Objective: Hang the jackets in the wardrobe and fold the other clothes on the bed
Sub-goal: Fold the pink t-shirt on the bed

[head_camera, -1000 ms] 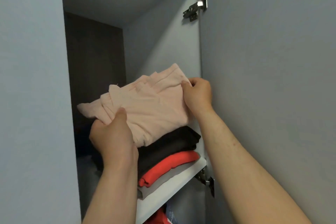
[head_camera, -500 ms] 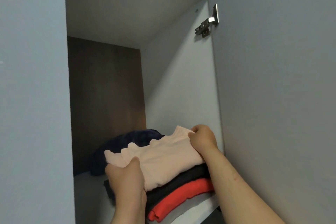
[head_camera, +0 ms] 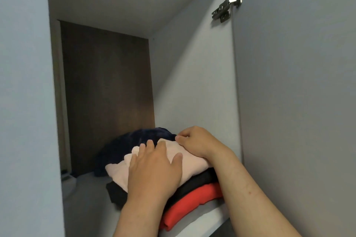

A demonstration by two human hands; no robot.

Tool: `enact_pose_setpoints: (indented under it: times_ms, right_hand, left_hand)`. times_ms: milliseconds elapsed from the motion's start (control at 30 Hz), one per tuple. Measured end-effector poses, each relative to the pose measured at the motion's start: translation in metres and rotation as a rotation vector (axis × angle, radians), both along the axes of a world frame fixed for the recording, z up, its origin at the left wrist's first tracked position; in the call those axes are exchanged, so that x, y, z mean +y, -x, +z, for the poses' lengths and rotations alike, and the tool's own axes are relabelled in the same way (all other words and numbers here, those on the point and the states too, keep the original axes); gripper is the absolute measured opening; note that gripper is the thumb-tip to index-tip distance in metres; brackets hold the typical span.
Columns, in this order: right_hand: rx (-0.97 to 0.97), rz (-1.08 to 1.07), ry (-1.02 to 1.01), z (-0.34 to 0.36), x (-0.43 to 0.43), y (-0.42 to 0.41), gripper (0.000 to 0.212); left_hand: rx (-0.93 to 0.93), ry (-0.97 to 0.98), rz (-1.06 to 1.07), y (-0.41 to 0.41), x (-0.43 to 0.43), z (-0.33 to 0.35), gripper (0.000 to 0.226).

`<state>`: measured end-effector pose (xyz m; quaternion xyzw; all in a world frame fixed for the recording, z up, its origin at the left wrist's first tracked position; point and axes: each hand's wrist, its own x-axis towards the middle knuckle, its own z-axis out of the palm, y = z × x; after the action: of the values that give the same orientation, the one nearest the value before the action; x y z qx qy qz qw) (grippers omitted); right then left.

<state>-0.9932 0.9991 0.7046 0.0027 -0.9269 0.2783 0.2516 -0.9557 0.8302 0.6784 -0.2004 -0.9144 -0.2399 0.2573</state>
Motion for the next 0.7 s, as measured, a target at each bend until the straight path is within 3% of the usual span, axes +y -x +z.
enact_pose_setpoints:
  times_ms: [233,300,700]
  right_hand:
    - [-0.239,-0.036,-0.219,-0.016,-0.008,-0.009,0.049]
    - [-0.242,-0.056,-0.182,-0.02,-0.009,-0.013,0.052]
    - [-0.179,-0.062,-0.063,-0.031,-0.004,-0.003,0.046]
  left_hand:
    - [-0.224,0.134,0.059,0.008,0.002,-0.025,0.067]
    - [-0.246,0.169,0.067,0.008,0.003,-0.027,0.066]
    - [-0.109,0.122,0.086,0.01,0.001,-0.039,0.067]
